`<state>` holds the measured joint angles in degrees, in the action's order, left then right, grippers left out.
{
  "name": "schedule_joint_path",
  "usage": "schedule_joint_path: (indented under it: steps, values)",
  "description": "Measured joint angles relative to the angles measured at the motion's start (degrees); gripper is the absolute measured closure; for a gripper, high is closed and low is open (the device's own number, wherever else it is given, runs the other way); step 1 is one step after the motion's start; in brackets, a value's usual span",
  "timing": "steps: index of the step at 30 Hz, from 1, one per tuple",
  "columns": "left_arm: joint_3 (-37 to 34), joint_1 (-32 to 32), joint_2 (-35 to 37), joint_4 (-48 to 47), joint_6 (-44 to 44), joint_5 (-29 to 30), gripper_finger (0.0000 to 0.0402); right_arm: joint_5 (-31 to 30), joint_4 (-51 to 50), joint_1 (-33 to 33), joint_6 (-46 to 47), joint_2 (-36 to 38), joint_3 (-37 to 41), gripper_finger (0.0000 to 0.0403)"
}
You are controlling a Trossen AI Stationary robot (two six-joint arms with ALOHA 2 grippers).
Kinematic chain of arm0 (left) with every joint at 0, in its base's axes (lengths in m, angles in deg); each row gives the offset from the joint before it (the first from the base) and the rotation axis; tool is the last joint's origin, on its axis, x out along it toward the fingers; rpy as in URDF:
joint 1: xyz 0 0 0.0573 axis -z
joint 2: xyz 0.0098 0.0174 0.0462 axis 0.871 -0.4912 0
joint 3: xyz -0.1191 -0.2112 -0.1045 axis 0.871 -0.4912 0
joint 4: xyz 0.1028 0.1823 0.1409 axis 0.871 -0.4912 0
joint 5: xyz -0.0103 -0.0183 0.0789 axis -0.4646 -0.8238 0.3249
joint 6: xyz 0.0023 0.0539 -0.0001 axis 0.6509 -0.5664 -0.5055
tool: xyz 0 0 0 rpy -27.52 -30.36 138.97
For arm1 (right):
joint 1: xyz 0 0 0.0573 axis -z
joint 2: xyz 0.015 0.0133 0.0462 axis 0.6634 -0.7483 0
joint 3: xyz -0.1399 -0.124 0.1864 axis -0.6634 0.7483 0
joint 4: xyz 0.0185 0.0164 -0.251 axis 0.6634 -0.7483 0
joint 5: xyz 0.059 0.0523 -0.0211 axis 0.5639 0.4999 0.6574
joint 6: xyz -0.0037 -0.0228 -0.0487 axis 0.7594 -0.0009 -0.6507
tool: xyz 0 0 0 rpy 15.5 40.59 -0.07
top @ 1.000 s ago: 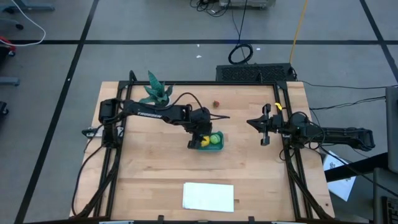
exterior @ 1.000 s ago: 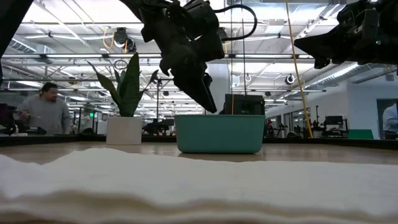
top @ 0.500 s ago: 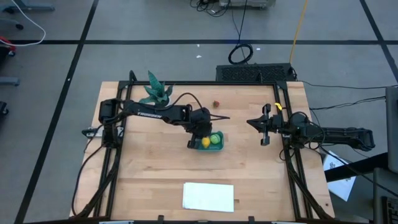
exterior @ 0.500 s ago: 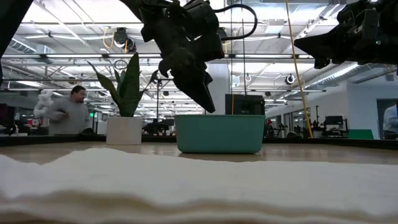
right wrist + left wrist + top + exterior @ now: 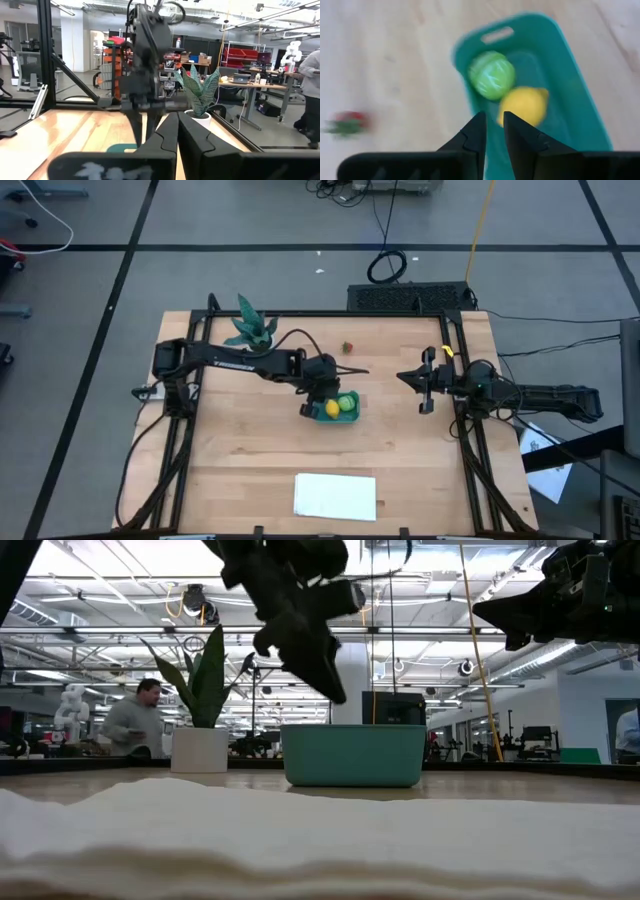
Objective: Pick and placing Produce into tupperware
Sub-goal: Put the red strawberry into the blue bin
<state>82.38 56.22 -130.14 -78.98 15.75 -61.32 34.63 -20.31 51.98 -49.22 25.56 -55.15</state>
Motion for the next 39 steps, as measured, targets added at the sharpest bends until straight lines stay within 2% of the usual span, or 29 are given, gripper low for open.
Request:
schedule_joint_path:
  steps: [4,10,16,24,31,35,39]
  values:
    - [0.05,1.33,4.18,-0.58,-0.54,5.80,0.0330,0.00,-0.02,0.00,0.00,0.02,0.00,0.0403]
    - [0.07,1.88,13.06,-2.83,3.32,6.66,0.0330,0.00,0.02,-0.01,0.00,0.00,0.00,0.0403]
    - [0.07,2.38,22.30,-5.40,4.28,5.85,0.0330,0.00,-0.03,0.01,0.00,0.00,0.00,0.0403]
    - [0.07,2.47,31.92,-5.13,4.27,-3.61,0.0330,0.01,-0.26,0.01,0.01,0.00,0.00,0.0403]
    - [-0.25,2.47,38.56,-7.71,5.17,-2.20,0.0330,0.00,-0.46,0.01,0.00,0.00,0.00,0.0403]
    - [-3.33,2.47,43.38,-7.77,5.88,1.95,0.0341,0.01,-0.40,0.01,0.00,-0.14,-0.02,0.0403]
    - [-10.52,2.39,49.32,-4.40,8.07,2.63,0.0380,0.02,-0.44,0.01,0.02,-0.35,0.00,0.0403]
